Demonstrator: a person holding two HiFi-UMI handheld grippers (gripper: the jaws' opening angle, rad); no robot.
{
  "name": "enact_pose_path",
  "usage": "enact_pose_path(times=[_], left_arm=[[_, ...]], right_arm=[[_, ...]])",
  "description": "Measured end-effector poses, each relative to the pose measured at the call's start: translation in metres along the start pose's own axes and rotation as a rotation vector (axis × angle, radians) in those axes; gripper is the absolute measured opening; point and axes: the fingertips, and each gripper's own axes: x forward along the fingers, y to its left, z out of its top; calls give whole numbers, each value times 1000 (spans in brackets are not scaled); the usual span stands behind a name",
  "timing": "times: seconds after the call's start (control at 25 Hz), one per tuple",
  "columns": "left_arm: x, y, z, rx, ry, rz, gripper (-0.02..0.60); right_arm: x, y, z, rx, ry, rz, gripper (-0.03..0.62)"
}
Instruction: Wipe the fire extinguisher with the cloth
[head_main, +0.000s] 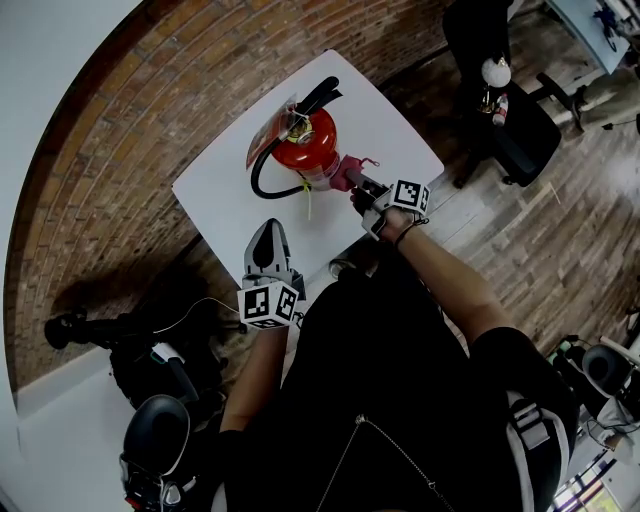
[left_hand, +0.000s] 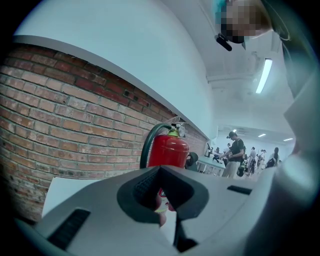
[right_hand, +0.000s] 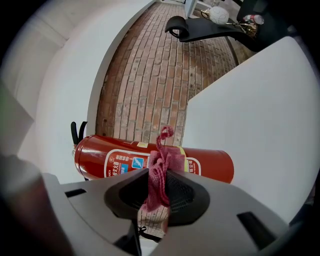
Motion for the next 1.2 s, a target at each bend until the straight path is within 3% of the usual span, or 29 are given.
enact_pose_path(times=[1.2], left_arm=[[-9,-2,3,-27,-18,-11,8]], right_arm=[[-18,111,9,72,-57,158,101]])
